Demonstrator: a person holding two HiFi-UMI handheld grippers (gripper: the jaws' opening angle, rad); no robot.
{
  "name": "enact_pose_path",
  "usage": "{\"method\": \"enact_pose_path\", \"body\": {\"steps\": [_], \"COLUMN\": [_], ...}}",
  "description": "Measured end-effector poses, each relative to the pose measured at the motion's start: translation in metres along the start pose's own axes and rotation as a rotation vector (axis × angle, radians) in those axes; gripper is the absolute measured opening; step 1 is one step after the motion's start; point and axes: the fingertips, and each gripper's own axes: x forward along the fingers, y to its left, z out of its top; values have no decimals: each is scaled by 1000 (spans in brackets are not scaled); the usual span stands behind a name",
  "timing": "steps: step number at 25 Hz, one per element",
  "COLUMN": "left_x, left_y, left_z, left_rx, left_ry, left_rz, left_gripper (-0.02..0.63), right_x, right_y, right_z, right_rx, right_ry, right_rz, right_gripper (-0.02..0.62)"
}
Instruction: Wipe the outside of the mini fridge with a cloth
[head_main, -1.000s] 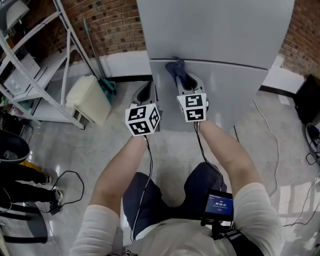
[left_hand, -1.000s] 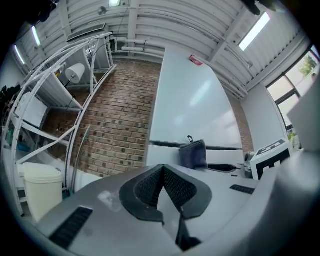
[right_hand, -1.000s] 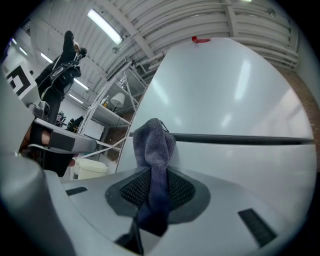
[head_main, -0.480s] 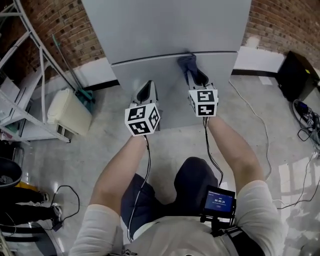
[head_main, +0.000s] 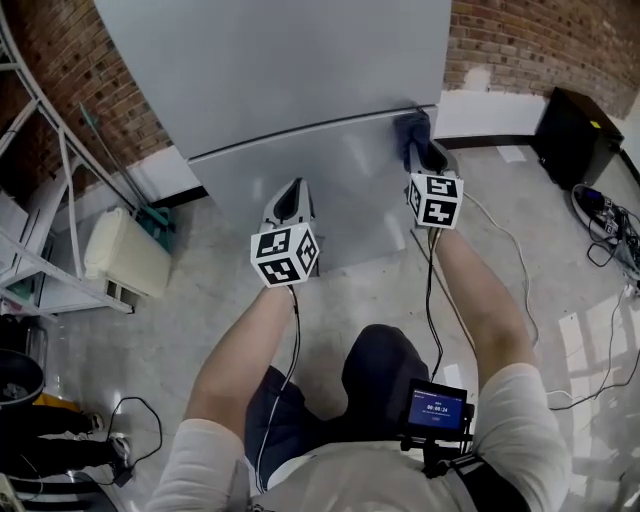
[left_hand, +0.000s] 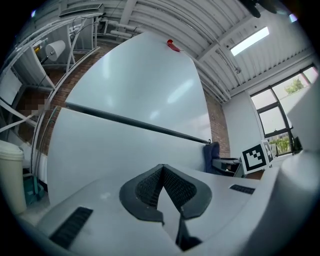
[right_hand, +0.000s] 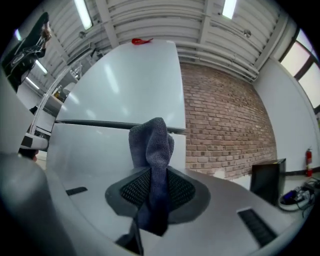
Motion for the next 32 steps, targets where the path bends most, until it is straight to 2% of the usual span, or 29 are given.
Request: {"method": "enact_pose_path", "body": {"steps": [6, 9, 12, 15, 21, 26, 32], "left_x": [0, -8, -21, -38, -85, -127, -169], "left_y": [-4, 6, 27, 55, 117, 170, 207], "left_z": [2, 7, 9, 8, 5, -4, -35], "left_rx": [5, 10, 11, 10, 12, 28, 8], "left_ry": [-3, -11, -11, -1, 25, 64, 97], "left_rz": [0, 15, 50, 97, 212, 282, 330], "left_gripper": [0, 0, 0, 0, 0, 0, 0], "right_x": [-1, -8, -19, -28, -37, -35, -20], "right_y": [-5, 14, 64, 131, 261, 351, 412], "right_z": [-3, 3, 10, 14, 4, -6, -39], "right_rx": [5, 6, -18, -53, -85, -80, -111], "right_ry": [19, -5, -32, -49, -32, -14, 14], "right_rz": [-13, 14, 100, 226, 428, 513, 559], "right_gripper": [86, 86, 86, 86, 86, 86, 86]}}
